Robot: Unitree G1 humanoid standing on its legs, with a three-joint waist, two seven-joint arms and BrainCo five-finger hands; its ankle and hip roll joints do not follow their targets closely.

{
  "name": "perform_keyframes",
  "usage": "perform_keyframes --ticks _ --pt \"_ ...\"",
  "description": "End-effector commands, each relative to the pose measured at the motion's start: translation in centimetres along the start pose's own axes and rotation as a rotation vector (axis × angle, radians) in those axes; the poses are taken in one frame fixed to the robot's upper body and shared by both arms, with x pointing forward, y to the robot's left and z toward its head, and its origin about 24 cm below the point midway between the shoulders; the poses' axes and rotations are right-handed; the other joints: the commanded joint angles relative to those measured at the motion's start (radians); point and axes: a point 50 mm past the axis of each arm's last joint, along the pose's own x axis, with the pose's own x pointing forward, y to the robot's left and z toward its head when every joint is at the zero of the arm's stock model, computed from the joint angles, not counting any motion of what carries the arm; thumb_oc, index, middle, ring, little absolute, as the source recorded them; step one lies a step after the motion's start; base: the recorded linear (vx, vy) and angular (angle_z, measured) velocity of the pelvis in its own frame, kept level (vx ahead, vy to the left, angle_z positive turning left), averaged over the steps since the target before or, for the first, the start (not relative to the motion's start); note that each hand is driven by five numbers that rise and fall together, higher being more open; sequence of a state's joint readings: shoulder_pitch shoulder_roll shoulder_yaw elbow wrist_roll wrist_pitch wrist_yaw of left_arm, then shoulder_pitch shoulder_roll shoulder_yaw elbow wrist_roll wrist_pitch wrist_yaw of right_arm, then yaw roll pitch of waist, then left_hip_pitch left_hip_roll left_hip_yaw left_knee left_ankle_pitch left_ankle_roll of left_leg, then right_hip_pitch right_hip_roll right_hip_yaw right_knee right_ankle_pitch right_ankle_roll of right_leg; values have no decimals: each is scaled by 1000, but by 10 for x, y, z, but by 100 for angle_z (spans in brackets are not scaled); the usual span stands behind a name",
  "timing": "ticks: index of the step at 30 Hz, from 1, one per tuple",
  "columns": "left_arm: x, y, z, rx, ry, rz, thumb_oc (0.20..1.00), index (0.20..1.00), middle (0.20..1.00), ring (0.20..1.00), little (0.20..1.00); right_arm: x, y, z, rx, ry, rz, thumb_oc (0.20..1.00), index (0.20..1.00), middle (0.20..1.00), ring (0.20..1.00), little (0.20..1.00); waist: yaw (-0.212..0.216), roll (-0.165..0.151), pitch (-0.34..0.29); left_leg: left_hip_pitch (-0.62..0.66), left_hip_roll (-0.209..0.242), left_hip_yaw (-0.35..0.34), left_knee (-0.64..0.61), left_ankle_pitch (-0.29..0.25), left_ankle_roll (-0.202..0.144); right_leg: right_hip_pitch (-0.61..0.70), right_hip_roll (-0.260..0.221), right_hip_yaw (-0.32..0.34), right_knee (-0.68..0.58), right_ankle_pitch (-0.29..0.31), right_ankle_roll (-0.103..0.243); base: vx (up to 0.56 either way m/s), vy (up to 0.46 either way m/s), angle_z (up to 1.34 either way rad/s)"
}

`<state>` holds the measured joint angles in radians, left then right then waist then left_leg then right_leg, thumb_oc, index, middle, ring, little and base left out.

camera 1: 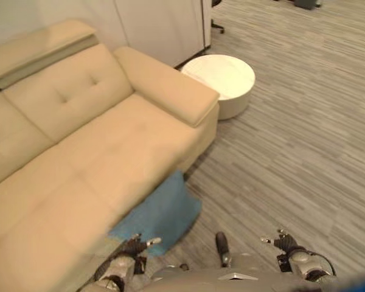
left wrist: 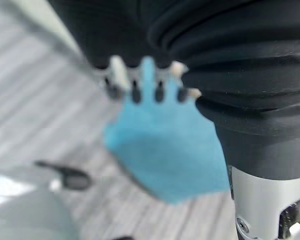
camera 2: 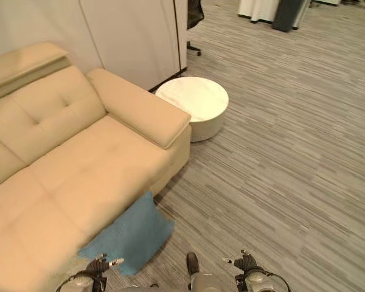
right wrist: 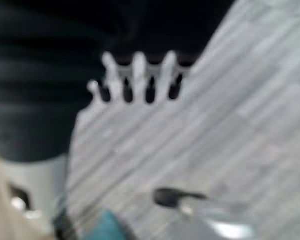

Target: Pick up all the scattered cushions and arrange them neatly on the sofa.

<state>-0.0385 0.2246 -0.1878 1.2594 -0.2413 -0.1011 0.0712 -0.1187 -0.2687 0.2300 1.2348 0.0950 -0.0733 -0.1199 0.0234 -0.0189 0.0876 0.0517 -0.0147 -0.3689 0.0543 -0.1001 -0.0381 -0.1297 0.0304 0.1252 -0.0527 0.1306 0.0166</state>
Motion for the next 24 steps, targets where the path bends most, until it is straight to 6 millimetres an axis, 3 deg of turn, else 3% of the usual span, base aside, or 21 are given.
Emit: perform_keyframes --ticks 1,2,3,5,10,15,16,18,19,22,24 --pt "4 12 24 19 -69 34 1000 1000 1000 1000 1000 0 -20 6 35 -50 -58 1000 1000 1000 1000 1000 1 -37 12 -90 -75 5 -54 111 -20 38 -50 -66 53 -97 109 -43 -195 111" --pt "4 12 24 19 -69 34 1000 1000 1000 1000 1000 0 -20 6 35 -51 -58 1000 1000 1000 1000 1000 0 -38 9 -95 -77 4 -54 113 -20 35 -51 -67 52 -95 109 -26 -137 151" --pt "4 10 28 16 -79 31 1000 1000 1000 1000 1000 0 -22 7 33 -57 -64 1000 1000 1000 1000 1000 -6 -40 13 -115 -65 60 -45 110 -18 41 -61 -100 48 -102 107 -23 -32 180" --pt "5 8 34 22 -95 23 1000 1000 1000 1000 1000 1 -25 8 37 -58 -73 1000 1000 1000 1000 1000 -18 -47 24 -148 -26 239 -35 113 -11 53 -80 -169 34 -104 109 -47 -39 146" --pt "5 11 38 28 -110 21 1000 1000 1000 1000 1000 -1 -18 0 45 -33 -60 1000 1000 1000 1000 1000 -28 -56 21 -161 15 421 -46 122 -14 73 -104 -298 11 -104 114 11 2 88" --pt "4 16 29 40 -83 21 1000 1000 1000 1000 1000 -1 -9 1 44 -32 -34 1000 1000 1000 1000 1000 -15 -70 23 -152 23 438 -41 109 -10 102 -126 -342 39 -132 119 131 129 69" --pt "3 20 26 38 -75 30 1000 1000 1000 1000 1000 0 -5 8 34 -54 -16 1000 1000 1000 1000 1000 -1 -73 33 -147 6 427 -25 77 16 91 -157 -334 128 -143 127 172 379 -10" --pt "4 25 34 36 -104 44 1000 1000 1000 1000 1000 2 -4 26 27 -115 -13 1000 1000 1000 1000 1000 0 -61 63 -144 -8 411 -19 69 39 13 -181 -292 282 -107 142 92 320 -23" --pt "4 27 38 39 -121 48 1000 1000 1000 1000 1000 2 -4 31 32 -134 -12 1000 1000 1000 1000 1000 -5 -56 72 -141 -12 395 -17 68 41 -6 -164 -245 319 -114 141 51 134 -2" --pt "4 28 48 33 -158 53 1000 1000 1000 1000 1000 2 -6 39 33 -164 -15 1000 1000 1000 1000 1000 -14 -43 78 -134 -27 339 -19 62 38 -43 -121 -150 274 -146 123 105 83 20" --pt "4 30 54 19 -177 65 1000 1000 1000 1000 1000 2 -6 48 28 -194 -16 1000 1000 1000 1000 1000 -16 -45 90 -127 -36 311 -28 62 32 -70 -123 -129 209 -120 126 121 -8 59"
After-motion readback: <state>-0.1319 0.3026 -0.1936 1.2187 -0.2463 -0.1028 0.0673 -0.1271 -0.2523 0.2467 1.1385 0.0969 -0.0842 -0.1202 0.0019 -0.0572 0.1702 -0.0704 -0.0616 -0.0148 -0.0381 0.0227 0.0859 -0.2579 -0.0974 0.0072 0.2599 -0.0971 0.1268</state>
